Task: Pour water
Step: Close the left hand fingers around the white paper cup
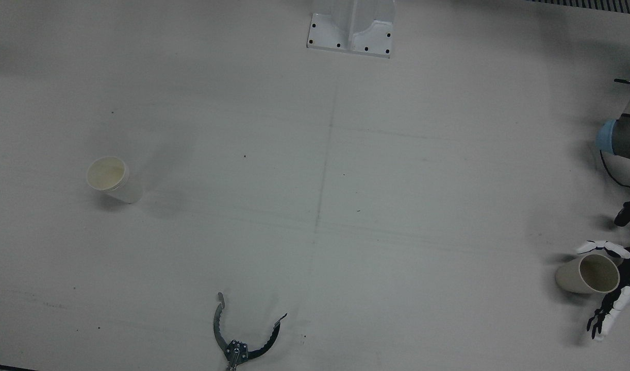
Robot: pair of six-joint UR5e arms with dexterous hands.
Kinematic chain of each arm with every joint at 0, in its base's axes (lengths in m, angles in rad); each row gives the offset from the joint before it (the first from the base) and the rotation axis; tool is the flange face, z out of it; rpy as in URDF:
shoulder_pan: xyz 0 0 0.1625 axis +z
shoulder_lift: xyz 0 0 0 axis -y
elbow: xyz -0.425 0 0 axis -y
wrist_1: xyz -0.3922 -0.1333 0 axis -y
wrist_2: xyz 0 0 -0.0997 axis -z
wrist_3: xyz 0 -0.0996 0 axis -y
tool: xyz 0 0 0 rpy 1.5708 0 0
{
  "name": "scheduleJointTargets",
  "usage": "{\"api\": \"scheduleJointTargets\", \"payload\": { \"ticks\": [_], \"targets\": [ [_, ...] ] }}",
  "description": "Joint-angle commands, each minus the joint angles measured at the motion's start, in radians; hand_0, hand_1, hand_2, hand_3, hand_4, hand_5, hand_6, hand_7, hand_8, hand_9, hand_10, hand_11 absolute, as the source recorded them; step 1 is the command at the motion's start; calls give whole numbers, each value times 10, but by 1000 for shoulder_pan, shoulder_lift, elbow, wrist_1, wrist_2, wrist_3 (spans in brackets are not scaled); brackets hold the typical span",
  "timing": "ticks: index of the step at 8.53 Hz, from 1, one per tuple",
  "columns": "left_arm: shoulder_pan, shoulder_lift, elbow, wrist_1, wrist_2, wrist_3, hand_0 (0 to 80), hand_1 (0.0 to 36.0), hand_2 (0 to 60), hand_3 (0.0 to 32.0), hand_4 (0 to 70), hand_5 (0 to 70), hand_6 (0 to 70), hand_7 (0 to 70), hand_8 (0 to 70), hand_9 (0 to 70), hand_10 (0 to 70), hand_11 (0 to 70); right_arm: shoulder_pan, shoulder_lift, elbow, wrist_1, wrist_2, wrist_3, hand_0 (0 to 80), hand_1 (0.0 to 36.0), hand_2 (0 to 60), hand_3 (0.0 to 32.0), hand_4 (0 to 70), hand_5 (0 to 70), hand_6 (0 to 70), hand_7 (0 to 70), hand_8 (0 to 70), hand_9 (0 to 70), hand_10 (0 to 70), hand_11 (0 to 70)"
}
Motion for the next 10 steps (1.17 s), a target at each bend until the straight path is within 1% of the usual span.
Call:
{"api": "scheduleJointTargets", "payload": {
  "ticks": [1,2,4,5,6,7,8,9,10],
  "targets": [
    [1,-16,1,3,3,-2,438,175,300,0,43,0,0,45,0,0,19,42,-1,-1,4,-1,0,0,430,41,0,0,92,99,25,62,25,0,0,0],
    [1,-18,2,7,3,-1,429,179,326,0,40,0,0,49,0,1,22,46,-1,-1,6,-3,0,0,430,40,0,0,93,99,26,64,27,0,0,0],
    [1,-15,8,12,3,-2,431,185,337,0,37,0,0,54,0,0,23,47,-3,-3,6,-3,-2,1,429,38,0,0,93,101,25,64,28,0,0,0],
    [-1,-13,8,12,3,-4,427,182,332,24,19,0,0,50,0,0,26,52,-4,-4,7,-3,-2,0,428,37,0,0,92,100,26,66,28,0,0,0],
    [-1,-7,4,18,1,-4,431,185,331,64,11,0,0,45,0,0,30,57,-6,-4,7,-3,-2,0,428,37,0,0,92,101,26,66,29,0,0,0],
    [-1,-5,2,26,0,-5,431,186,341,94,12,0,0,47,0,0,43,77,-7,-4,7,-4,-2,0,427,37,0,0,90,101,26,65,30,0,0,0],
    [-1,-5,-1,37,0,-5,429,181,340,18,44,0,14,87,0,3,50,86,-9,-4,7,-4,-2,0,426,35,0,0,91,103,26,67,29,0,0,0],
    [1,-5,-2,40,-2,-5,412,161,354,0,140,0,98,204,29,76,74,117,-10,-4,7,-4,-2,0,426,36,0,0,91,103,28,69,29,0,0,0],
    [-1,-5,-2,41,-2,-5,404,142,365,0,232,0,183,364,121,215,102,154,-10,-4,7,-4,0,0,426,35,0,0,91,102,28,68,31,0,0,0]
  ]
}}
